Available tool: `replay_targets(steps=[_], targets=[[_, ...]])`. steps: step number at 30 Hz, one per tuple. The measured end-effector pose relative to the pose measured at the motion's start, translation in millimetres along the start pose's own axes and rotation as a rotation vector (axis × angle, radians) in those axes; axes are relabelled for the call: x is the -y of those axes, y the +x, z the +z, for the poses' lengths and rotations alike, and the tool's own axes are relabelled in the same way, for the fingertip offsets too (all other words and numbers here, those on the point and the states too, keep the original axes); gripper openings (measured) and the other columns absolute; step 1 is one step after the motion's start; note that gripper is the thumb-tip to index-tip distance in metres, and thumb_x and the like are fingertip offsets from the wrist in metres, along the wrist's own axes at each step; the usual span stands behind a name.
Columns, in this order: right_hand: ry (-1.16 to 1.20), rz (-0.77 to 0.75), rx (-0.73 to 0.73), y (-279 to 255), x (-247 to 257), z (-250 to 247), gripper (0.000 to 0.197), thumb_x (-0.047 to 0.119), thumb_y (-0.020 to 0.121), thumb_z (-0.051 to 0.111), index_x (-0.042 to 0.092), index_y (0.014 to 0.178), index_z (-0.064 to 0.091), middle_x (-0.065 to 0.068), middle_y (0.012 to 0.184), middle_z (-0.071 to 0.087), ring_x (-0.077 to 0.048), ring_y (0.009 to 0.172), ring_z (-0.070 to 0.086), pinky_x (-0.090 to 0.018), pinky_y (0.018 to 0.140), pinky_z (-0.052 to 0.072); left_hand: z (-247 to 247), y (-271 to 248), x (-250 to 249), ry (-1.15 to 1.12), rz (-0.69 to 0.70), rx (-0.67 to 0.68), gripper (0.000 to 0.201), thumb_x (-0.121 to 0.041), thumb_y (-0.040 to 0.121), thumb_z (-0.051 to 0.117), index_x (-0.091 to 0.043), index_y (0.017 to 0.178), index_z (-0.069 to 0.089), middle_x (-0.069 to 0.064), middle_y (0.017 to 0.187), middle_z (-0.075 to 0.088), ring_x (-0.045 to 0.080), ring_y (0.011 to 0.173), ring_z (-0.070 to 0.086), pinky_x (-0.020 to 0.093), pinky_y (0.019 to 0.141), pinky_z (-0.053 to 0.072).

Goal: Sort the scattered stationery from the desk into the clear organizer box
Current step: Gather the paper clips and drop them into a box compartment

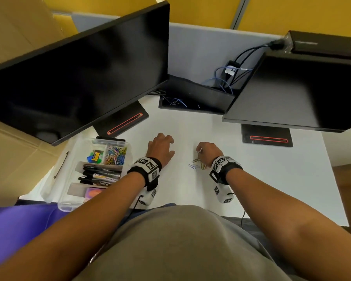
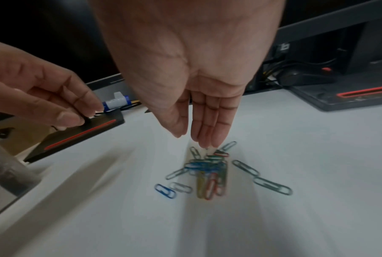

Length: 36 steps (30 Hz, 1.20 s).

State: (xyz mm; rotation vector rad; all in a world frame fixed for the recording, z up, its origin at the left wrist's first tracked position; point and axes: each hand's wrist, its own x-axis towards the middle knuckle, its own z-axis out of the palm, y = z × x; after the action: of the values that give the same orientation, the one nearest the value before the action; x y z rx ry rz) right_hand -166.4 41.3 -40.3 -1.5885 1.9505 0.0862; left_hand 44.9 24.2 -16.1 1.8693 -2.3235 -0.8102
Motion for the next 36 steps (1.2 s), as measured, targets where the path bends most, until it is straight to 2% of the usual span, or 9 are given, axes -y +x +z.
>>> replay_targets(steps=[5,8,15,21,24,27,30,33,36], targets=[[-0.031,0.023,0.024,-2.6,-44.4,0.6,0.019,0.017,0.091,0.056,0.019,0.108,0.064,-0.005,0.114,0.065,-0.025,0.103,0.061,-0.034,0.086,0.05,25.2,8.9,-17.6,0.029,0.014,0.165,0.043,-0.023,0.088,0.068,-0.02,0.128,0.051,0.007,0.13,0.044,0.027,0.113,0.052,0.035,0.101,0.037],[-0.056,0.013,0.034,-3.5,-66.5,3.4,0.022,0.016,0.091,0.054,0.017,0.112,0.06,-0.006,0.118,0.062,-0.026,0.106,0.058,-0.033,0.087,0.047,42.2,13.5,-26.6,0.029,0.036,0.254,0.048,-0.019,0.087,0.069,-0.017,0.13,0.047,0.008,0.13,0.042,0.028,0.109,0.054,0.035,0.095,0.041],[-0.075,0.023,0.081,-1.4,-101.1,6.8,0.033,0.017,0.087,0.064,0.011,0.117,0.053,-0.011,0.119,0.055,-0.03,0.107,0.055,-0.033,0.084,0.043,70.6,27.8,-43.6,0.1,0.084,0.408,0.059,-0.014,0.082,0.075,-0.012,0.13,0.041,0.012,0.126,0.04,0.031,0.104,0.054,0.04,0.084,0.049],[-0.1,0.013,0.096,7.5,-102.2,11.4,0.019,0.008,0.089,0.058,0.006,0.107,0.064,-0.013,0.112,0.063,-0.031,0.103,0.06,-0.034,0.085,0.049,94.9,35.2,-54.1,0.114,0.14,0.399,0.031,-0.001,0.086,0.062,-0.005,0.114,0.049,0.012,0.11,0.045,0.032,0.095,0.055,0.039,0.079,0.046],[-0.088,-0.027,0.1,10.7,-96.5,15.7,0.019,0.005,0.09,0.052,0.004,0.104,0.066,-0.015,0.109,0.064,-0.034,0.101,0.061,-0.034,0.082,0.049,103.2,40.4,-58.1,0.063,0.17,0.38,0.016,-0.002,0.087,0.055,-0.008,0.101,0.053,0.007,0.099,0.047,0.031,0.089,0.055,0.037,0.076,0.043],[-0.011,-0.056,0.101,13.7,-96.7,15.2,0.013,0.009,0.088,0.058,0.007,0.098,0.067,-0.013,0.106,0.066,-0.032,0.098,0.062,-0.034,0.082,0.05,107.5,47.1,-68.2,0.001,0.152,0.375,0.014,-0.003,0.087,0.056,-0.009,0.1,0.054,0.011,0.105,0.052,0.034,0.089,0.058,0.041,0.079,0.047],[0.09,-0.086,0.088,15.8,-105.5,12.0,0.009,0.012,0.087,0.066,0.009,0.095,0.066,-0.009,0.101,0.066,-0.027,0.093,0.061,-0.034,0.081,0.05,109.3,50.4,-76.8,-0.004,0.11,0.342,0.033,-0.01,0.086,0.066,-0.007,0.112,0.048,0.012,0.113,0.047,0.032,0.095,0.058,0.039,0.079,0.048],[0.136,-0.12,0.099,12.4,-121.6,8.0,0.029,0.018,0.083,0.076,0.011,0.106,0.059,-0.004,0.1,0.056,-0.023,0.088,0.057,-0.034,0.079,0.049,108.5,47.3,-79.4,0.109,0.094,0.268,0.071,-0.039,0.072,0.081,-0.007,0.121,0.041,0.012,0.119,0.041,0.03,0.102,0.05,0.04,0.083,0.047],[0.08,-0.182,0.15,8.0,-132.4,8.3,0.047,0.021,0.079,0.08,0.015,0.114,0.05,-0.003,0.108,0.048,-0.02,0.088,0.053,-0.035,0.079,0.047,111.8,45.1,-82.8,0.263,0.072,0.266,0.097,-0.063,0.058,0.081,-0.008,0.126,0.037,0.01,0.123,0.038,0.028,0.107,0.046,0.039,0.088,0.045]])
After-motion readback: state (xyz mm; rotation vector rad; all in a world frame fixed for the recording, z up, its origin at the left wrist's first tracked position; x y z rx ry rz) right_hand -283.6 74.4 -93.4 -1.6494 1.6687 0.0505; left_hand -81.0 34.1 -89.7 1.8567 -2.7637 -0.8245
